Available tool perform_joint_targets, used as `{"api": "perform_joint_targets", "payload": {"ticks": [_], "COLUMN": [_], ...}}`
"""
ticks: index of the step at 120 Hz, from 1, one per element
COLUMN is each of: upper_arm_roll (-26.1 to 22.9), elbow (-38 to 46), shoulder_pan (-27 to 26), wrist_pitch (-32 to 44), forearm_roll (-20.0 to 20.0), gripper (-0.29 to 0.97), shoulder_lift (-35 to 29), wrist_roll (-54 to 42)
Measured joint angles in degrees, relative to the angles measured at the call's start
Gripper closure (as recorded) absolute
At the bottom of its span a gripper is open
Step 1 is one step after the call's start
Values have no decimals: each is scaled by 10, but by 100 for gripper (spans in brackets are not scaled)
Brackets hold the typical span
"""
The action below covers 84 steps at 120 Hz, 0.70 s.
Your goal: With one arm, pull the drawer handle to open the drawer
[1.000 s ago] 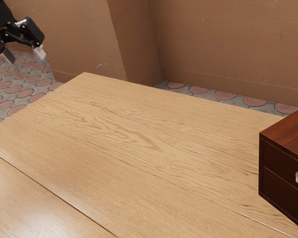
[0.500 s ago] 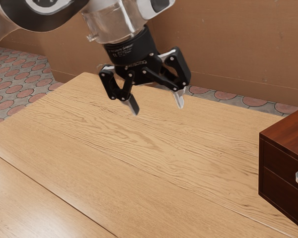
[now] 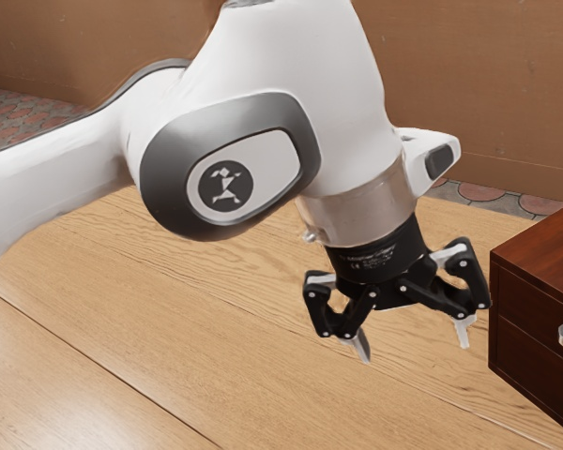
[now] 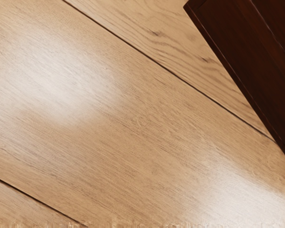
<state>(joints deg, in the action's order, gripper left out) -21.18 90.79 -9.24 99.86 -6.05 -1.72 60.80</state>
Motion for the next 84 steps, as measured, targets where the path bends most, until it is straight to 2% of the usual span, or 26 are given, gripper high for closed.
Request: {"api": "perform_joint_targets", "payload": {"ticks": [20,52,61,76,84], "upper_arm_roll": [0,-5,-5,-5,-5], "elbow": [7,1,-3,-16,-20], "shoulder_pan": [-51,-86,-72,-7,0], "wrist_pitch": [53,119,136,158,168], "forearm_roll": [-4,-7,-8,-8,-7], "gripper": [2,2,3,3,3], "shoulder_lift": [6,40,53,74,81], "wrist_roll": [34,73,81,92,98]}}
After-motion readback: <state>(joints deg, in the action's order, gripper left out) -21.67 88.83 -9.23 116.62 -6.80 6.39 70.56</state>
